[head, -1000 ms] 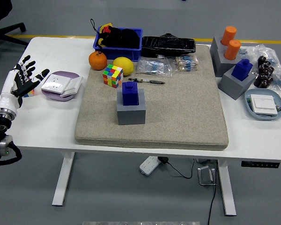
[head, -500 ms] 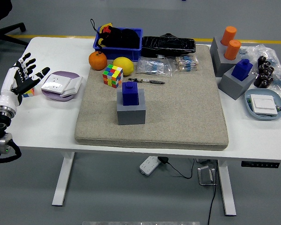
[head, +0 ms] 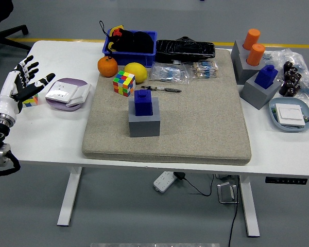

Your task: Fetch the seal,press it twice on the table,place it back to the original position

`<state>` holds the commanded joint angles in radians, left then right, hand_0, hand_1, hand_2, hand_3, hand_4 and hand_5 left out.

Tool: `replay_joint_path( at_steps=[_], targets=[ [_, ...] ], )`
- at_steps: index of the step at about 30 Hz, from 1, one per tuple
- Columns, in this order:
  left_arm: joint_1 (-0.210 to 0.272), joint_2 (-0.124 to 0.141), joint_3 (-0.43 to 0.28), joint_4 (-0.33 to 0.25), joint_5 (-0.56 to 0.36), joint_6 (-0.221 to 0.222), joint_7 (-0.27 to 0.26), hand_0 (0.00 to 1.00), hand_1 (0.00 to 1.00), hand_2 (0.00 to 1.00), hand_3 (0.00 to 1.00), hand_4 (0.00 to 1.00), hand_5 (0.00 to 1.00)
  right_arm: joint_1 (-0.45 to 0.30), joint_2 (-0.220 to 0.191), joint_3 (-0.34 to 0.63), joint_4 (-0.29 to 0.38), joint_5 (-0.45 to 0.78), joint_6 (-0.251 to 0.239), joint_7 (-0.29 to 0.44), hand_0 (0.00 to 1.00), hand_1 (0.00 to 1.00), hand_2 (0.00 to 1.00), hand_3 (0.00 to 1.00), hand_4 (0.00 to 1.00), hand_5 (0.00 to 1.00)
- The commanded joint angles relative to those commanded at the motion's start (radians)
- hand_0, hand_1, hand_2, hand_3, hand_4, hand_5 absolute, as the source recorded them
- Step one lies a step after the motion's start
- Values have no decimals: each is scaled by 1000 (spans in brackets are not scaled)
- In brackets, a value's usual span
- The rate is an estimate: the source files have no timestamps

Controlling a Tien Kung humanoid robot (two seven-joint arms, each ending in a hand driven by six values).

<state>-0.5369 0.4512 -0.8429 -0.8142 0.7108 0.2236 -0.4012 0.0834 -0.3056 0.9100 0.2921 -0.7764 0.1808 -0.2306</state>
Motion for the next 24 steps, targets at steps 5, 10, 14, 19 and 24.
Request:
replay_joint_path(
  at_steps=[5, 10, 14, 19, 24],
  targets=[
    [-5, 10, 21, -1, 7, -4, 10, 918, 891, 901, 956, 998, 128, -1, 1, -1, 0, 1, 0, 0, 872, 794, 744, 752, 814, 565],
    [-12, 20, 26, -4, 14, -4, 16, 917, 890, 901, 956, 998, 118, -3, 2, 4, 1, -1, 0, 0, 872, 794, 744, 752, 813, 564],
    [-15, 24, 23, -7, 19, -5, 19, 917, 889, 901, 956, 998, 108, -4, 2, 6, 0, -3, 0, 0, 872, 794, 744, 752, 812, 563],
    [-17, 23, 21, -8, 23, -6, 21, 916, 888, 900, 956, 998, 98, -5, 4, 12, 0, -5, 0, 0, 872, 795, 744, 752, 812, 563],
    [-17, 22, 19, -8, 26, -6, 23, 916, 888, 900, 956, 998, 98, -4, 4, 15, 0, -6, -1, 0, 872, 795, 744, 752, 812, 563]
  ],
)
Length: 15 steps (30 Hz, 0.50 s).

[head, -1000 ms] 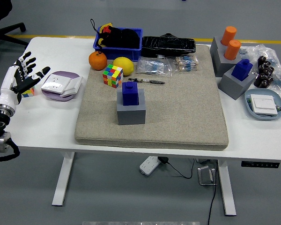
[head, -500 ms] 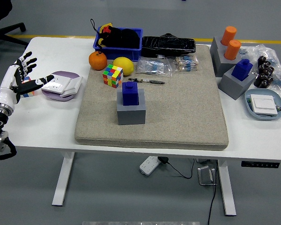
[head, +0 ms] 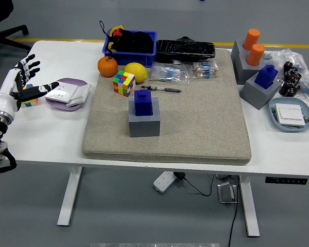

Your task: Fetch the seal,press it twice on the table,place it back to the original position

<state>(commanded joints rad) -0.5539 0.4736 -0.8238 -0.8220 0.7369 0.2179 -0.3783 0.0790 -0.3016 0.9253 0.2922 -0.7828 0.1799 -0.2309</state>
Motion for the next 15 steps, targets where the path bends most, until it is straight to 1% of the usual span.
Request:
replay_joint_path(
  at_steps=[15],
  targets=[
    [-2, 3, -4, -1, 0, 4, 2, 914, 886, 900, 956, 998, 86, -1, 1, 3, 0, -1, 0, -1, 872, 794, 744, 752, 811, 563]
  ],
)
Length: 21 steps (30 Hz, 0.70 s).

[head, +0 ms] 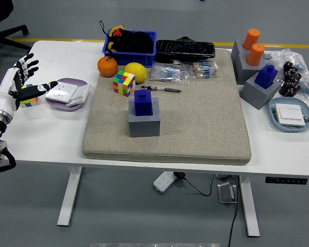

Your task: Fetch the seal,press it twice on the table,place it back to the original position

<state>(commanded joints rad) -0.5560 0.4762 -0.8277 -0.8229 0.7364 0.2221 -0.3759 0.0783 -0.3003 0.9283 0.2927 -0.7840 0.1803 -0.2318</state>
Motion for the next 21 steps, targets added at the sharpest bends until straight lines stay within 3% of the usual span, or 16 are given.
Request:
replay_joint_path(
  at_steps=[21],
  targets=[
    [-6, 9, 0, -8, 9, 2, 7, 913, 884, 899, 954, 994, 78, 1, -1, -3, 0, 2, -2, 0, 872, 793, 744, 751, 811, 563]
  ],
)
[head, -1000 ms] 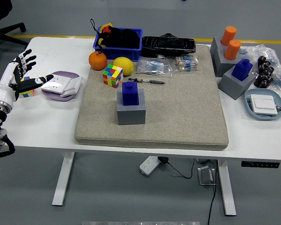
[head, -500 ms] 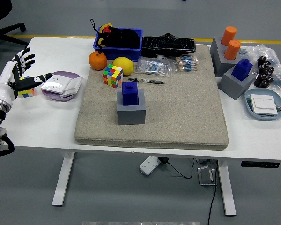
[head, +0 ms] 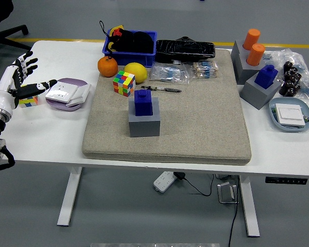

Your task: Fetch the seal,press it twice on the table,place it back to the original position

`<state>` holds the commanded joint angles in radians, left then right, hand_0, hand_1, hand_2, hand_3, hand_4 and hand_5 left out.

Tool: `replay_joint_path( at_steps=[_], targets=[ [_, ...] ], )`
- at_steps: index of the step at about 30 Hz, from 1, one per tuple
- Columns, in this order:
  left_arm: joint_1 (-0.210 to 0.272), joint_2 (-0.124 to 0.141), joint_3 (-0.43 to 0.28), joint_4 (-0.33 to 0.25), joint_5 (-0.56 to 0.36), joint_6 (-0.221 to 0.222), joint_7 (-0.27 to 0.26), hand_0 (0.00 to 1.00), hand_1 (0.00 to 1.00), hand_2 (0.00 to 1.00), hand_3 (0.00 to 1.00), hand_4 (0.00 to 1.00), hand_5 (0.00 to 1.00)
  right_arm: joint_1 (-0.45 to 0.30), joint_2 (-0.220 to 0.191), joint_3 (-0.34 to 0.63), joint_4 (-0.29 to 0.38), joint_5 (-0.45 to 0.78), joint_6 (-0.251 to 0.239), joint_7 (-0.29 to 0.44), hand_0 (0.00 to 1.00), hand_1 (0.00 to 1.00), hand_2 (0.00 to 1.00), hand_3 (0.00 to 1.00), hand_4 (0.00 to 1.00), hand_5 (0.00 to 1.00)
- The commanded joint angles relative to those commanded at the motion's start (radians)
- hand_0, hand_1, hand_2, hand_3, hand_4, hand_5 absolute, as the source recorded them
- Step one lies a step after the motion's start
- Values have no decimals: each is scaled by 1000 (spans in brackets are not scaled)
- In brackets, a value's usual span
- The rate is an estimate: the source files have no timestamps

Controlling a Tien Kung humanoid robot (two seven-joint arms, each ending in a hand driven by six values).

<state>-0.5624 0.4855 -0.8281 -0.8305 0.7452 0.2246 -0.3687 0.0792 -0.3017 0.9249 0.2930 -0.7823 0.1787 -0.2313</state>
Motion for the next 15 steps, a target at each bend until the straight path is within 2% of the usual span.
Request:
replay_joint_path(
  at_steps=[15],
  targets=[
    [-12, 8, 14, -2, 4, 0, 4, 910, 883, 898, 953, 988, 75, 3, -5, -9, 0, 4, 0, 0, 872, 793, 744, 752, 811, 564]
  ],
)
